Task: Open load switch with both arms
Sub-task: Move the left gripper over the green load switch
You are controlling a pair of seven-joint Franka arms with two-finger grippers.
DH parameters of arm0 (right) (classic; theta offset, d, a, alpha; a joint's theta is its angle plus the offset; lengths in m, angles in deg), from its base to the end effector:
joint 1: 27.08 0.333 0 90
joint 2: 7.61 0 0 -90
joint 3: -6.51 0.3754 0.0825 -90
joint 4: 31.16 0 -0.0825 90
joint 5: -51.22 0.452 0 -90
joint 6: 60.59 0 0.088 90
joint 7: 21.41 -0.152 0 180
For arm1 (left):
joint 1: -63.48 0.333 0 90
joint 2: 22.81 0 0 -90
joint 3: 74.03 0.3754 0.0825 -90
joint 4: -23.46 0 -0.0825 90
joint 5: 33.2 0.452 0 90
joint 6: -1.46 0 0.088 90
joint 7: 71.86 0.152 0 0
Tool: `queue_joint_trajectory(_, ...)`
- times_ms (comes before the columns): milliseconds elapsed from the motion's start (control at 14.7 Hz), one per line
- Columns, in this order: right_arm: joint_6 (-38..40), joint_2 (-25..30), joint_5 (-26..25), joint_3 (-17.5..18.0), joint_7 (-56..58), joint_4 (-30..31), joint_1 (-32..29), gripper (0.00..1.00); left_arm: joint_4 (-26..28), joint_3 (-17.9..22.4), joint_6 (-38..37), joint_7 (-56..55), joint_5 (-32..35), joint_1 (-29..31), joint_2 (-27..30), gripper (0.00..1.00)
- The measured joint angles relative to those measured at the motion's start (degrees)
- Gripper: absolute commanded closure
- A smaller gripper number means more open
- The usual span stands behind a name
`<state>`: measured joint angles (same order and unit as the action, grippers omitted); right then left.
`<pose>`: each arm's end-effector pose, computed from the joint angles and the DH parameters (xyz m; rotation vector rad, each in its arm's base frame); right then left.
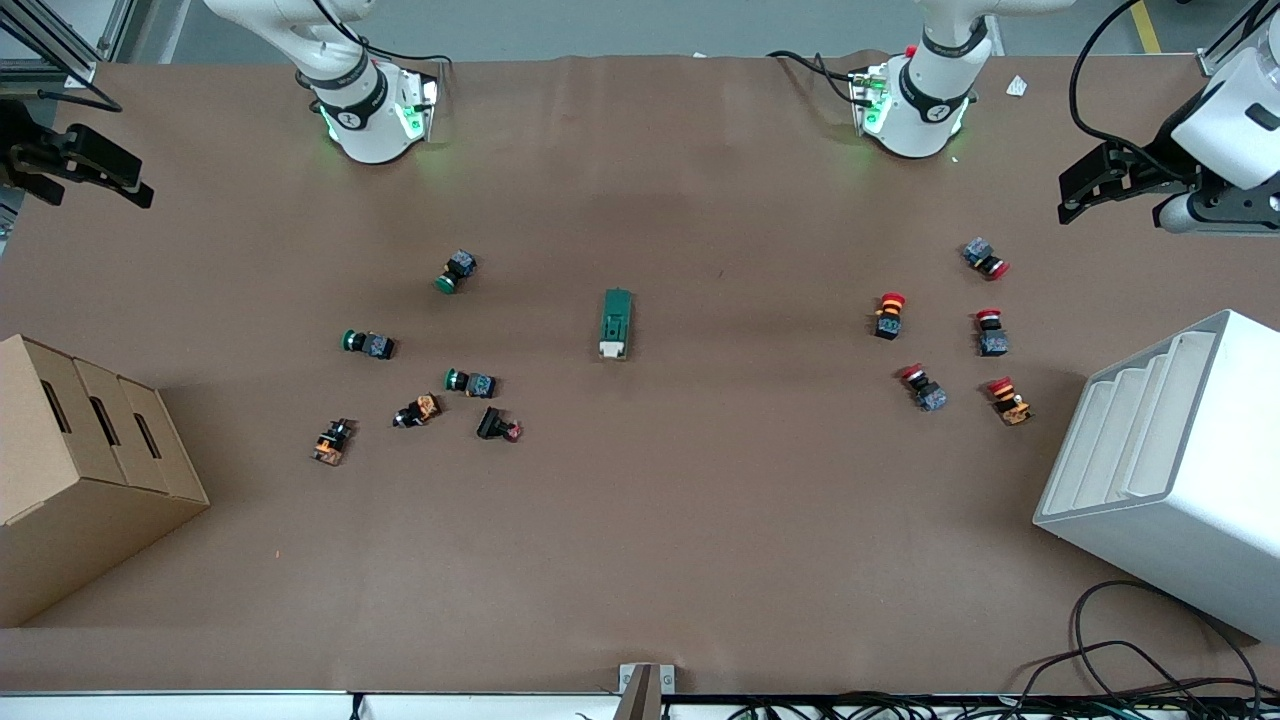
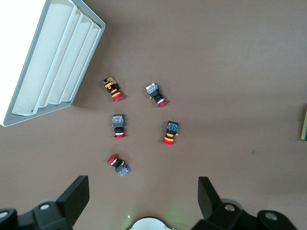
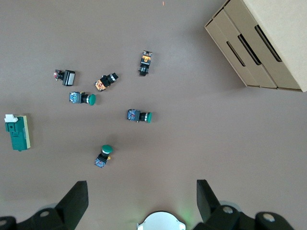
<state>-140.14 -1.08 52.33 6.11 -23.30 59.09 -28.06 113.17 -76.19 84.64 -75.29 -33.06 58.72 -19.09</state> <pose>0.5562 -0.0104 0.6888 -3.1187 0.0845 0.1137 0.5793 -0.0707 0.6707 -3.1300 0.0948 0.0759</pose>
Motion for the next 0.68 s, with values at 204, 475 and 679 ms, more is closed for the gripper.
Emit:
queue_joint_trajectory(204,0.0,0.0,0.0,0.0,0.0,0.0,0.0,0.0,-0.4,-0.1,0.0,0.0,0.0,0.0,0.0,0.0)
queue_joint_trajectory(475,0.0,0.0,0.0,0.0,0.0,0.0,0.0,0.0,-0.4,-1.8,0.4,0.0,-0.1,-0.9,-1.1,0.0)
queue_joint_trajectory(679,0.0,0.0,0.0,-0.1,0.0,0.1,0.0,0.0,-0.3,-9.6,5.5,-2.6,-0.4,-2.4,-3.8,0.0)
